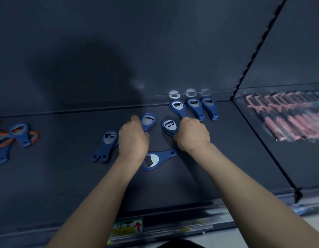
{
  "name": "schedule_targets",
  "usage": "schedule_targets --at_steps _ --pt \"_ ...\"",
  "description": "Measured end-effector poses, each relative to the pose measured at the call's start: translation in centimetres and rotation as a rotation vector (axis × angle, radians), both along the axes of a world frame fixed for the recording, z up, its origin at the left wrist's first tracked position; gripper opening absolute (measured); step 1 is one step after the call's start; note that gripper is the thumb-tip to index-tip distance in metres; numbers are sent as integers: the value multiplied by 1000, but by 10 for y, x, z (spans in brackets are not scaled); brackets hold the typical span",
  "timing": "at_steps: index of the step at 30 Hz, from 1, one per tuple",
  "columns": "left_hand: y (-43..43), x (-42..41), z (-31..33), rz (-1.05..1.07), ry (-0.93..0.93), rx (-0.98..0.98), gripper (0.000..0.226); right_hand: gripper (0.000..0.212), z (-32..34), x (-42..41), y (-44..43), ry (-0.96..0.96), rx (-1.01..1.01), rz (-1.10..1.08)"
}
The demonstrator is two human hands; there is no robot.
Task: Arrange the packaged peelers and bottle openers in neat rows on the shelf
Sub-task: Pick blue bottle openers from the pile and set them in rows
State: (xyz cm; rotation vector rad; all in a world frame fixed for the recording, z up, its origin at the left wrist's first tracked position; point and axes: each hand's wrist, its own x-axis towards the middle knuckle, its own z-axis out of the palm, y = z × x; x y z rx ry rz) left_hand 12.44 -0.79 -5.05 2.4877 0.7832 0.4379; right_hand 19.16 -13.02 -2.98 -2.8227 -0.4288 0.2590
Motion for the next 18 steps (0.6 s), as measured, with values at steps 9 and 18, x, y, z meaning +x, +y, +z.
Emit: schedule_targets --at_steps 9,18 --pt "-18 34 -4 13 -20 -77 15 22 1 6 -19 58 3 -13" --pt "-19 46 -9 -81 -9 -175 38 35 3 16 -29 135 23 10"
